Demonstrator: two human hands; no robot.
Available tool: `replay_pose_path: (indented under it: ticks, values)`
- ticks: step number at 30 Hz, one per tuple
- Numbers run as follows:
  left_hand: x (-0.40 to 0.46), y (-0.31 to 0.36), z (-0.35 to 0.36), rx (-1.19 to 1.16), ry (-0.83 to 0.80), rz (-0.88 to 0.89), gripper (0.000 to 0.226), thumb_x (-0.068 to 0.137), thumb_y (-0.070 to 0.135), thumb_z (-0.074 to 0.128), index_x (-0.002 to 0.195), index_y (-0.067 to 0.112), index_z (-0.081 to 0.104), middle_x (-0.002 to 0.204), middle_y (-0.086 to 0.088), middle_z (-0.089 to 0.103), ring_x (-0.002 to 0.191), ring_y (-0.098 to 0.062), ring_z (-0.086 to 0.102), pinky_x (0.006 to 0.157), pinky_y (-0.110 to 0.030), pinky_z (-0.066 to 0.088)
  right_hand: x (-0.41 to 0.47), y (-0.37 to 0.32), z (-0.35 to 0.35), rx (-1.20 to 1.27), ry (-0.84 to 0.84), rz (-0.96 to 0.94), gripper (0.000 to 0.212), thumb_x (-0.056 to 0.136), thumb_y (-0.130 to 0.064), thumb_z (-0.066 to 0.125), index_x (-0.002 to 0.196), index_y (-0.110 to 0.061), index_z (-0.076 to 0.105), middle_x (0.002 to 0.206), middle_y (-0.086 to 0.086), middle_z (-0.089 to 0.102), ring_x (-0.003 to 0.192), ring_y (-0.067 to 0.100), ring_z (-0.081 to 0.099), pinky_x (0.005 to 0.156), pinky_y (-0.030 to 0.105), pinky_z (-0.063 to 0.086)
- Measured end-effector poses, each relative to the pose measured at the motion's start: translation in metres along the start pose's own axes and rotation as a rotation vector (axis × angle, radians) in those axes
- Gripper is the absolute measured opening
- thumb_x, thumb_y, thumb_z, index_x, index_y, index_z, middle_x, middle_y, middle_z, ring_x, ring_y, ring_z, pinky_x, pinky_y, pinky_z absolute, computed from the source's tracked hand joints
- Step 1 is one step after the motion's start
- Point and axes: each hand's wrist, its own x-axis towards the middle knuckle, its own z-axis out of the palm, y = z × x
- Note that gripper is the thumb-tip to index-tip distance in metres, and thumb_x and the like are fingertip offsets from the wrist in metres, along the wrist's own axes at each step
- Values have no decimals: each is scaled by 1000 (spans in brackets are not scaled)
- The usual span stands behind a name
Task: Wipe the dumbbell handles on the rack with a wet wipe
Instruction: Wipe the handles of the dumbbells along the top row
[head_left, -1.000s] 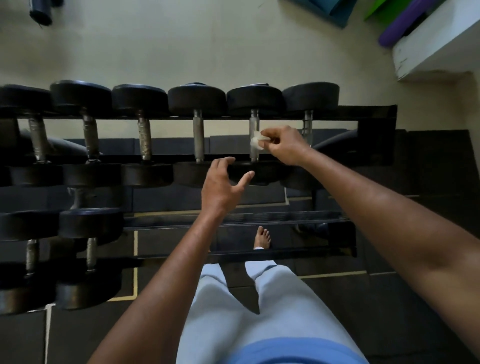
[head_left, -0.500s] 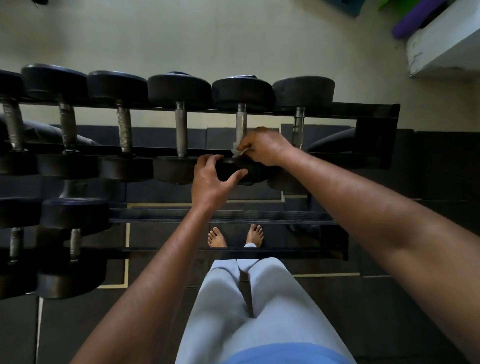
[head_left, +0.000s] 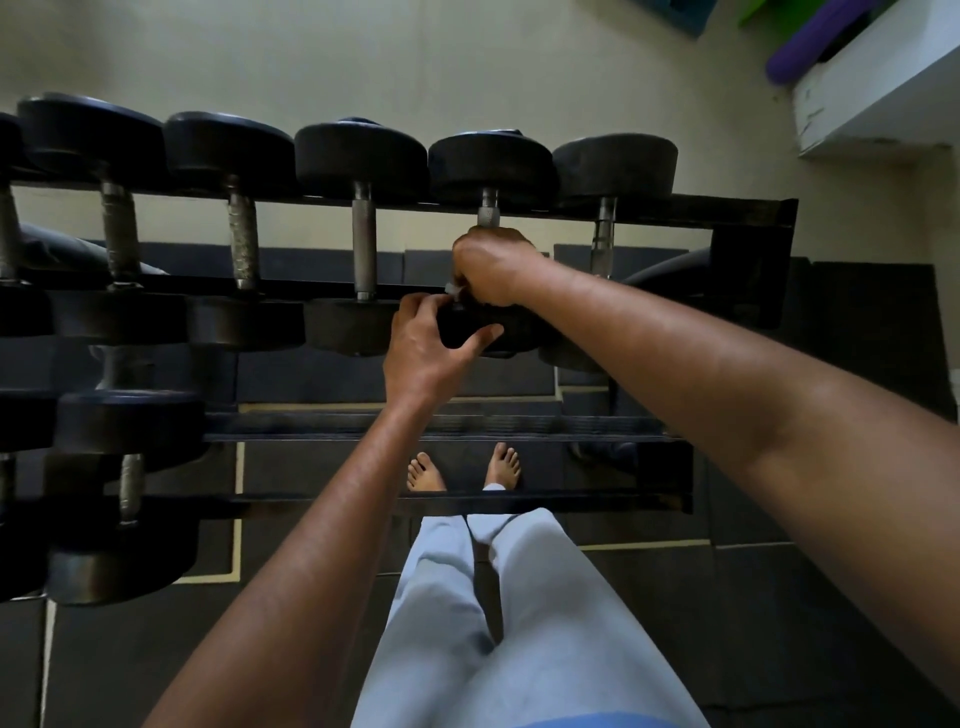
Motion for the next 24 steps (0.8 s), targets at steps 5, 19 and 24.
replay_pose_path:
  ticks: [5,19,24]
  values:
    - [-2,1,0,-12,12,6,79,80,77,77,139,28,59,135,7,49,124,-12,53,96,-32,56,-26,30,12,276,9,220,12,92,-29,80,98,-24,70,100,0,64,91,22,64,75,35,52]
    - [-3,4,2,-31,5,-4,82,79,77,78,141,26,60,140,6,48,129,-13,52,101,-28,54,-10,60,50,695,-87,480,8,96,-22,75,101,-16,73,109,3,74,106,21,71,99,39,58]
    - [-2,3,2,-24,-1,-1,82,79,77,78,141,26,60,139,6,48,128,-13,53,103,-29,55,-12,59,55,842,-42,518,8,95,-18,77,98,-11,75,102,3,76,102,20,73,97,36,60]
